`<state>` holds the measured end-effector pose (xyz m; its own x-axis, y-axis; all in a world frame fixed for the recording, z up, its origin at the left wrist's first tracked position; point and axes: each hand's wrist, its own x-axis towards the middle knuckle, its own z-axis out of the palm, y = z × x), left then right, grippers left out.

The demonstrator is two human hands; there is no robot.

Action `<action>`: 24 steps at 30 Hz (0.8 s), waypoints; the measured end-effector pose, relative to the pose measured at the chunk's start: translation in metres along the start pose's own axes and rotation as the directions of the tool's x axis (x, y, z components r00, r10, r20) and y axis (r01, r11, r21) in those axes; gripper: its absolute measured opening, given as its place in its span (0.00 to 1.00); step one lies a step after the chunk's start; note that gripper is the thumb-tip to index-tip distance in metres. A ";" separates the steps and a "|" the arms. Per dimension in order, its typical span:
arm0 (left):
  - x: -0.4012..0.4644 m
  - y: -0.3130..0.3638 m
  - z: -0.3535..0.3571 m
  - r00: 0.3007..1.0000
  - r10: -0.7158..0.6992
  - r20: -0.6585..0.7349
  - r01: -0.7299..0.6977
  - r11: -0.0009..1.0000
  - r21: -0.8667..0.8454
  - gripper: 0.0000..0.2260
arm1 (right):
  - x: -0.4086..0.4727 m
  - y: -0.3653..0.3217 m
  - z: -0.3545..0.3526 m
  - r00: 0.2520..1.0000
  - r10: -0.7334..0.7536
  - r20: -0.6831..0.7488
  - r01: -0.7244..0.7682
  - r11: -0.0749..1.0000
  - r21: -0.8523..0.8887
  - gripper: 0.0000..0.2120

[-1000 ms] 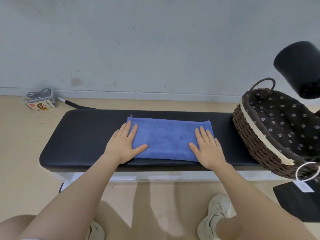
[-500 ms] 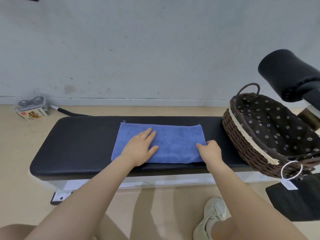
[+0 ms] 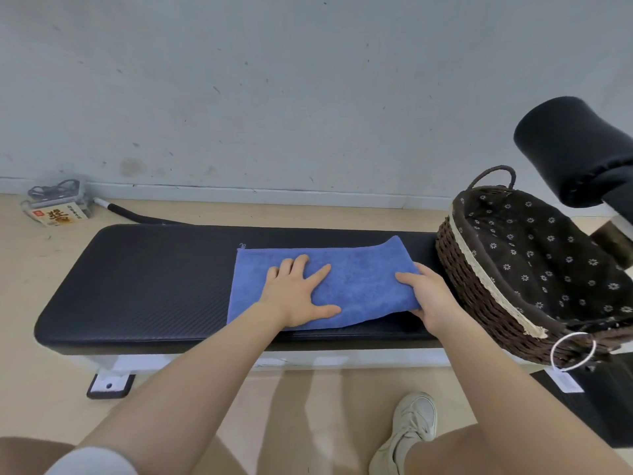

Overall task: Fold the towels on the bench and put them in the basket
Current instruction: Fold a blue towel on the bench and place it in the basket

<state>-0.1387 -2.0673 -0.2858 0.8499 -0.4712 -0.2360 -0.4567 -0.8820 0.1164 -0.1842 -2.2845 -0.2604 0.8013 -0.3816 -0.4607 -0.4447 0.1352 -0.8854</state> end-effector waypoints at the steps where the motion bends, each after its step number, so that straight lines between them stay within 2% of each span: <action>1: 0.002 -0.001 -0.002 1.000 -0.003 -0.004 0.003 1.000 -0.008 0.37 | -0.003 -0.005 0.003 1.000 -0.020 0.020 0.020 1.000 0.019 0.14; 4: 0.002 -0.005 -0.006 1.000 0.008 0.004 -0.008 0.998 -0.064 0.38 | -0.017 -0.022 0.019 0.984 -0.130 0.118 0.126 0.991 0.047 0.14; 6: -0.002 -0.008 -0.007 1.000 0.007 -0.024 -0.011 0.986 -0.167 0.38 | -0.028 -0.030 0.039 0.966 -0.199 0.168 0.202 0.979 -0.006 0.14; 8: -0.008 -0.012 -0.006 0.996 -0.027 -0.087 -0.010 0.919 -0.395 0.35 | -0.039 -0.032 0.064 0.953 -0.246 0.180 0.275 0.948 -0.160 0.18; 9: -0.012 -0.015 -0.006 0.992 -0.061 -0.114 -0.012 0.837 -0.548 0.31 | -0.043 -0.031 0.077 0.944 -0.271 0.189 0.315 0.912 -0.262 0.21; 10: -0.017 -0.018 -0.007 0.987 -0.103 -0.122 -0.013 0.711 -0.703 0.28 | -0.047 -0.030 0.089 0.932 -0.294 0.212 0.354 0.865 -0.355 0.25; 12: -0.029 -0.022 -0.014 0.980 -0.190 -0.060 0.018 0.387 -0.922 0.20 | -0.057 -0.029 0.113 0.909 -0.311 0.278 0.411 0.781 -0.471 0.29; 14: -0.038 -0.027 -0.024 0.971 -0.234 0.048 0.050 -0.001 -0.999 0.14 | -0.063 -0.023 0.134 0.901 -0.282 0.331 0.425 0.734 -0.531 0.26; 15: -0.040 -0.030 -0.028 0.963 -0.250 0.102 0.059 -0.173 -0.983 0.14 | -0.065 -0.019 0.143 0.896 -0.265 0.356 0.431 0.709 -0.558 0.21; 16: -0.042 -0.034 -0.031 0.949 -0.279 0.148 0.068 -0.278 -0.958 0.14 | -0.068 -0.015 0.152 0.896 -0.246 0.369 0.432 0.676 -0.597 0.15; 17: -0.041 -0.038 -0.032 0.934 -0.312 0.177 0.078 -0.307 -0.949 0.14 | -0.069 -0.010 0.159 0.898 -0.225 0.378 0.428 0.645 -0.633 0.12; 18: -0.039 -0.041 -0.030 0.922 -0.344 0.180 0.103 -0.230 -0.968 0.13 | -0.068 -0.006 0.164 0.897 -0.197 0.396 0.427 0.617 -0.661 0.14; 20: -0.037 -0.045 -0.025 0.908 -0.399 0.129 0.153 0.028 -0.988 0.09 | -0.069 -0.002 0.166 0.885 -0.181 0.429 0.447 0.584 -0.677 0.17; 22: -0.034 -0.048 -0.024 0.909 -0.408 0.088 0.174 0.179 -0.968 0.06 | -0.069 -0.003 0.160 0.866 -0.271 0.419 0.498 0.521 -0.693 0.18; 24: -0.031 -0.053 -0.024 0.918 -0.393 0.049 0.183 0.312 -0.932 0.06 | -0.063 -0.004 0.148 0.810 -0.416 0.413 0.558 0.333 -0.760 0.20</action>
<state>-0.1348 -2.0056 -0.2616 0.9471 -0.0852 -0.3094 0.2584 -0.3696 0.8925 -0.1735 -2.1255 -0.2366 0.9995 0.0121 -0.0307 -0.0051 -0.8628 -0.5055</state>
